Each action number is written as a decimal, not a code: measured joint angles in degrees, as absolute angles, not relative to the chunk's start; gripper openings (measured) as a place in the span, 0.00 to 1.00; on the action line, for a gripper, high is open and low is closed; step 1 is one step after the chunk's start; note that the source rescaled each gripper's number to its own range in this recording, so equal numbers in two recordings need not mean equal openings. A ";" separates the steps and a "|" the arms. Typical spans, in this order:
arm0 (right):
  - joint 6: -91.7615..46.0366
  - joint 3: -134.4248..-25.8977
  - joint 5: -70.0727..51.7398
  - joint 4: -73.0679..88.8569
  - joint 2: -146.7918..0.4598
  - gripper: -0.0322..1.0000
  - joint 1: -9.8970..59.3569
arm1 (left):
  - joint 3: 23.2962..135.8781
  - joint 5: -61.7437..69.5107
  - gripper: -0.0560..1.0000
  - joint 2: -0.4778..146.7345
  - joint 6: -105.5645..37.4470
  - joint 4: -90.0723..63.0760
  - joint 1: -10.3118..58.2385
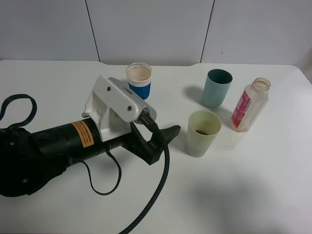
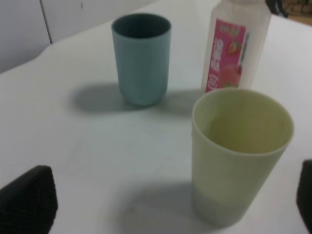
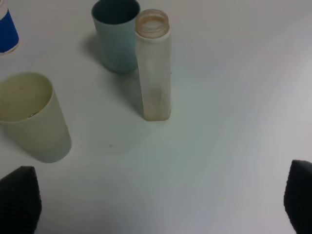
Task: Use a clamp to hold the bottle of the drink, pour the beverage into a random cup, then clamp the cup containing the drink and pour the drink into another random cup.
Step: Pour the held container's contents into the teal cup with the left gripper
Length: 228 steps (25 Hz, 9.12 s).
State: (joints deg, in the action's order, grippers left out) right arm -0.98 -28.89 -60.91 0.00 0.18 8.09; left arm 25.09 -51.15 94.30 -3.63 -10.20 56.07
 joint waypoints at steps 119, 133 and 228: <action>-0.48 -28.89 -60.91 0.00 0.18 1.00 8.09 | 54.41 -69.29 1.00 135.23 4.23 5.29 54.96; -0.48 -28.89 -60.91 0.00 0.18 1.00 8.09 | 54.74 -68.60 1.00 136.00 6.33 5.34 54.96; -0.48 -28.89 -60.91 0.00 0.18 1.00 8.09 | 74.49 -17.19 0.08 120.07 17.07 42.99 34.04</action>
